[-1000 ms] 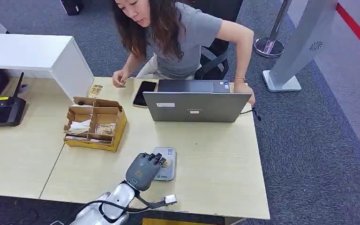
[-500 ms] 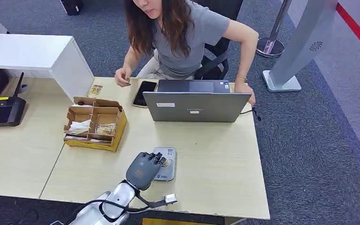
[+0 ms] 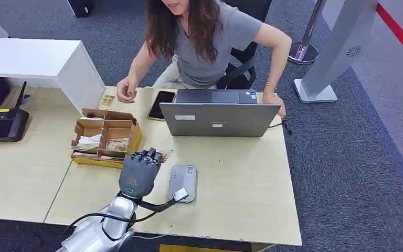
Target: Pass the card to the sensor for recognition and then transmit it.
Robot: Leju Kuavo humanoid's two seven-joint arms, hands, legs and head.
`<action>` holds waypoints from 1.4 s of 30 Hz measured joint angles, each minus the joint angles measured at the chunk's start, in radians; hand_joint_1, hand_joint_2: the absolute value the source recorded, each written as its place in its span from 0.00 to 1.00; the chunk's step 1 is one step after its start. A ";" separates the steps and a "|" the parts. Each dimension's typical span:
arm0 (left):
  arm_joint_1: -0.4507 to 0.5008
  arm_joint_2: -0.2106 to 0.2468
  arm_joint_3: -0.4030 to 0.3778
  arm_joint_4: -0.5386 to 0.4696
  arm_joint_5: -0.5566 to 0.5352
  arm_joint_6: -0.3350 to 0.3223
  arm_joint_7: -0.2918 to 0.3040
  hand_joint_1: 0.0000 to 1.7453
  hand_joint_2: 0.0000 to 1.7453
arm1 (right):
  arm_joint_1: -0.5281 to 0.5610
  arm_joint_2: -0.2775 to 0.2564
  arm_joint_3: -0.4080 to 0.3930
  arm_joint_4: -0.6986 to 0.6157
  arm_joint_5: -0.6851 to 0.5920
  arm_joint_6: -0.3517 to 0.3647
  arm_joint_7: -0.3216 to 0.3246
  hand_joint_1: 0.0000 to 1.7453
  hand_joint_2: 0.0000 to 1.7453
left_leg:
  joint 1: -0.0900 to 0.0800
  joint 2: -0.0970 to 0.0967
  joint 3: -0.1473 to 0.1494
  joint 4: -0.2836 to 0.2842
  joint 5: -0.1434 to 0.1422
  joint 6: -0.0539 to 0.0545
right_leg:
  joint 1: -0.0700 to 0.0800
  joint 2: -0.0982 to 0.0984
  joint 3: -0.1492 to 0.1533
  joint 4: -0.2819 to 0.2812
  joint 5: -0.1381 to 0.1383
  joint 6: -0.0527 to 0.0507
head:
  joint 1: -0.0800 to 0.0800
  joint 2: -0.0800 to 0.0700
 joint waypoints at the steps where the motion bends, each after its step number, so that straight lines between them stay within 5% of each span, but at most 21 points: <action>1: -0.015 0.018 -0.023 -0.016 0.000 0.000 0.023 1.00 1.00 | 0.000 0.000 0.001 0.000 0.000 0.001 0.000 0.00 0.00 | 0.000 0.000 0.000 0.000 0.000 0.000 | 0.000 0.000 0.000 0.000 0.000 0.000 | 0.000 0.000; 11: -0.112 0.143 -0.150 -0.117 0.000 0.000 0.155 1.00 1.00 | 0.001 0.000 0.004 0.000 0.000 0.005 0.000 0.00 0.00 | -0.001 0.000 0.000 0.000 0.000 0.000 | 0.000 0.000 0.000 0.000 0.000 0.000 | 0.000 0.000; 26: -0.126 0.245 -0.152 -0.217 0.000 0.000 0.157 1.00 1.00 | 0.007 0.000 0.004 0.002 -0.013 -0.002 0.000 0.00 0.00 | 0.000 0.000 0.000 0.000 0.000 0.000 | 0.000 0.000 0.000 0.000 0.000 0.000 | 0.000 0.000; 35: -0.094 0.278 -0.082 -0.267 0.000 0.000 0.111 1.00 1.00 | 0.009 0.000 0.004 0.006 -0.014 -0.013 0.000 0.00 0.00 | 0.000 0.000 0.000 0.000 0.000 0.000 | 0.000 0.000 0.000 0.000 0.000 0.000 | 0.000 0.000; 42: -0.025 0.307 0.075 -0.314 0.000 0.000 0.061 1.00 1.00 | 0.018 0.000 0.004 0.007 -0.016 -0.021 0.000 0.00 0.00 | 0.000 0.001 0.000 0.000 0.000 0.000 | 0.000 0.001 0.000 0.000 0.000 0.000 | 0.000 0.000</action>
